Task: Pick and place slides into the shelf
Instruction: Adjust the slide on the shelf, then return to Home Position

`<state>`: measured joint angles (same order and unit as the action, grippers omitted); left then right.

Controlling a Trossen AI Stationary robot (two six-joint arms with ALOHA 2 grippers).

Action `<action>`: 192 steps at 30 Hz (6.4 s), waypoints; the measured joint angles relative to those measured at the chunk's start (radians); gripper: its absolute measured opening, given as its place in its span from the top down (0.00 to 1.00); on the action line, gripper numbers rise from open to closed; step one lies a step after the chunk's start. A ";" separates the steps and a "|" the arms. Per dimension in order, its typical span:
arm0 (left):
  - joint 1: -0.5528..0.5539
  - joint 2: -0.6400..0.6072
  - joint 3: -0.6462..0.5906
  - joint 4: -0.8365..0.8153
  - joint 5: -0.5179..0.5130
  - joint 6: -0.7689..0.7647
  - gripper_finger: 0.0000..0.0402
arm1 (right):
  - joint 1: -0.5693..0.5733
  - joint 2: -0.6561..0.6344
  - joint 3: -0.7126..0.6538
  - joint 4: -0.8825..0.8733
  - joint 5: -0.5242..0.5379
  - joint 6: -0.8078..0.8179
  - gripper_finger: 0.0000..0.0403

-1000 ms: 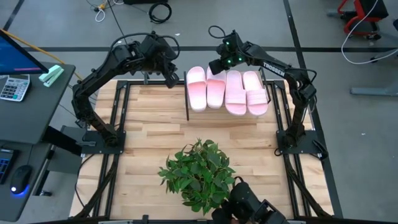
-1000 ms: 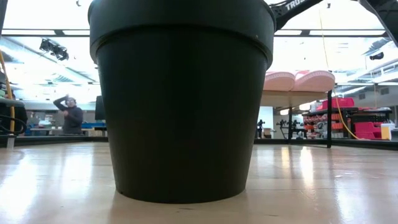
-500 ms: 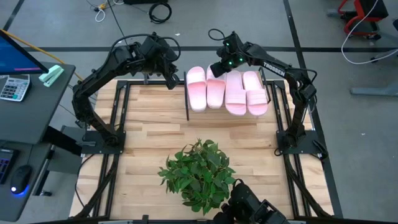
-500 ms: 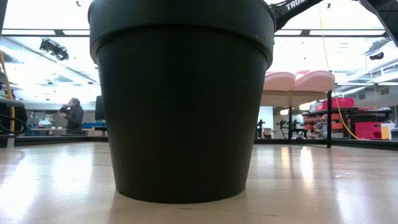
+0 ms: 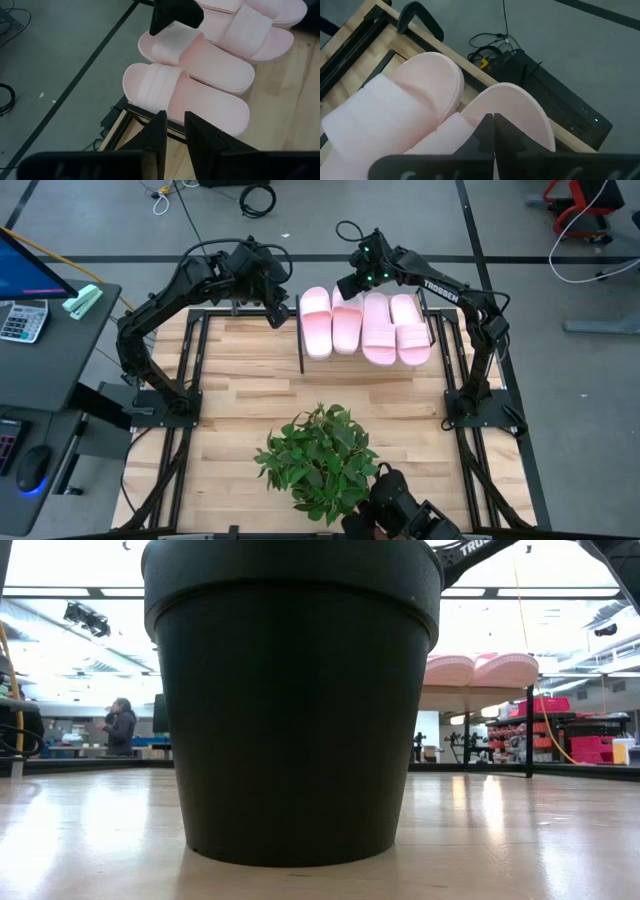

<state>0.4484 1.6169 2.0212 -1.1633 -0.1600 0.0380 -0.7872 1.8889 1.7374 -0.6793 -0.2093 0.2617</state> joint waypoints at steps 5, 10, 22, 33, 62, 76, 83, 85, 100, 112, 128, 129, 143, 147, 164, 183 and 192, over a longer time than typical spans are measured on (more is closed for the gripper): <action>0.001 0.000 0.000 0.000 0.000 0.000 0.83 | -0.004 0.006 0.000 -0.002 0.001 0.004 1.00; 0.001 0.000 0.000 0.000 0.000 0.000 0.84 | -0.011 0.026 0.000 -0.029 -0.040 0.006 1.00; 0.001 0.000 0.000 0.000 0.000 0.001 0.84 | -0.018 0.026 0.000 -0.031 -0.158 -0.033 1.00; 0.001 0.000 0.000 0.000 0.000 0.002 0.85 | -0.017 0.026 0.000 -0.038 -0.175 -0.030 1.00; 0.061 0.000 0.000 0.109 0.103 0.135 0.89 | 0.002 -0.069 0.367 -0.665 -0.298 -0.583 0.97; 0.022 -0.075 -0.422 0.586 0.258 0.122 0.99 | 0.265 -0.541 -0.231 -0.297 -0.187 -0.422 0.99; 0.006 -0.205 -0.632 0.847 0.460 0.101 0.98 | 0.269 -0.730 -0.423 -0.196 -0.185 -0.334 0.99; 0.012 -0.246 -0.692 0.881 0.463 0.071 0.99 | 0.269 -0.766 -0.465 -0.160 -0.185 -0.311 1.00; -0.037 -0.739 -1.258 1.193 0.307 -0.196 0.99 | 0.246 -0.831 -0.565 -0.131 -0.191 -0.202 1.00; -0.210 -1.091 -1.535 1.247 0.090 -0.352 1.00 | 0.246 -0.781 -0.566 -0.095 -0.195 -0.150 0.99; -0.438 -1.489 -1.658 1.097 -0.046 -0.393 1.00 | 0.256 -0.758 -0.566 -0.011 -0.173 0.025 0.99; -0.442 -1.511 -1.658 1.085 -0.053 -0.387 1.00 | 0.261 -0.758 -0.566 -0.011 -0.165 0.033 0.99; -0.446 -1.615 -1.728 1.018 -0.058 -0.371 1.00 | 0.344 -0.758 -0.565 -0.011 -0.050 0.164 0.99; -0.445 -1.612 -1.865 1.255 -0.057 -0.372 1.00 | 0.363 -0.758 -0.565 -0.012 -0.017 0.193 0.99; -0.446 -1.611 -2.012 1.446 0.075 -0.375 1.00 | 0.371 -0.758 -0.565 -0.016 -0.015 0.244 0.99; -0.446 -1.611 -2.013 1.242 0.216 -0.597 0.94 | 0.548 -0.949 -0.636 -0.154 -0.004 0.206 1.00; -0.446 -1.611 -2.013 1.244 0.216 -0.595 0.87 | 0.633 -1.282 -0.994 0.188 0.070 0.287 1.00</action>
<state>0.0025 0.0059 0.0078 0.0807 0.0555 -0.5575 -0.1547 0.6070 0.7433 -0.4916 -0.1391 0.5482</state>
